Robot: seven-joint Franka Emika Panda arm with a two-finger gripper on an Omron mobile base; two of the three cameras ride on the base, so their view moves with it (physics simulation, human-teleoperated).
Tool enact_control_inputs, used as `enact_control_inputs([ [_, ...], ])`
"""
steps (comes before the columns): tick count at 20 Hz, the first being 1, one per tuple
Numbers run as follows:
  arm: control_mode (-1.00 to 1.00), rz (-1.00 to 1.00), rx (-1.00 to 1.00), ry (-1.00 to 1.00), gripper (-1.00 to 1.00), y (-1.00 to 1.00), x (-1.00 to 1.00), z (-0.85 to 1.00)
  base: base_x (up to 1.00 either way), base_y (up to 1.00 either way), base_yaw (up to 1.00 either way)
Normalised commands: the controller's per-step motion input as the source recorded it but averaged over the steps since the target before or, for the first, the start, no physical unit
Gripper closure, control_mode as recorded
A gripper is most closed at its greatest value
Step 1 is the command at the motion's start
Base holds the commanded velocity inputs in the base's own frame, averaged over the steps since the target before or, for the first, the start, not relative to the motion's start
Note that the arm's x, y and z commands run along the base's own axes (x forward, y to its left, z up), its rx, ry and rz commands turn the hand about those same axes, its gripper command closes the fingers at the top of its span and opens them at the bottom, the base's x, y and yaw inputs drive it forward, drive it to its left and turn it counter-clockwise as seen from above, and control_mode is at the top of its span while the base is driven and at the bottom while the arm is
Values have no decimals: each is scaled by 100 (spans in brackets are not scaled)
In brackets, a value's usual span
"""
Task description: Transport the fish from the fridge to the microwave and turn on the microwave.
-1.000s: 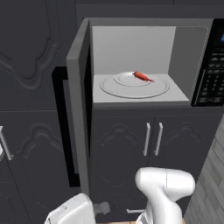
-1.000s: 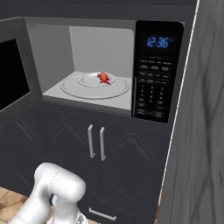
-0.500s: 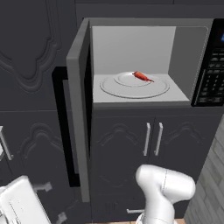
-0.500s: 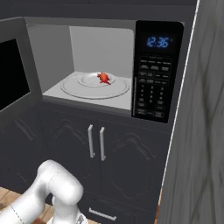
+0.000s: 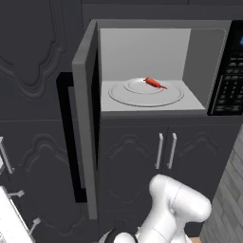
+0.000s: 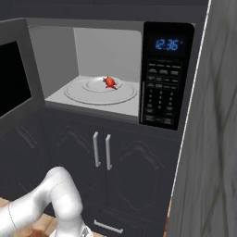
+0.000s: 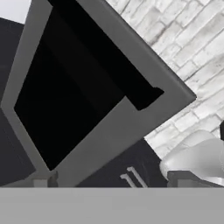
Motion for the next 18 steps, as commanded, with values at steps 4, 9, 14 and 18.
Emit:
enact_control_inputs([
  [4, -100, -9, 0, 11, -100, 1, 76, 23, 0, 0, 0],
  [9, -100, -1, 1, 4, -100, -12, 74, 9, 0, 0, 0],
  [14, -100, 0, 4, 0, -100, -77, 14, 0, 0, 0, 0],
  [18, -100, 0, 13, 0, -100, -100, -27, 11, 0, 0, 0],
])
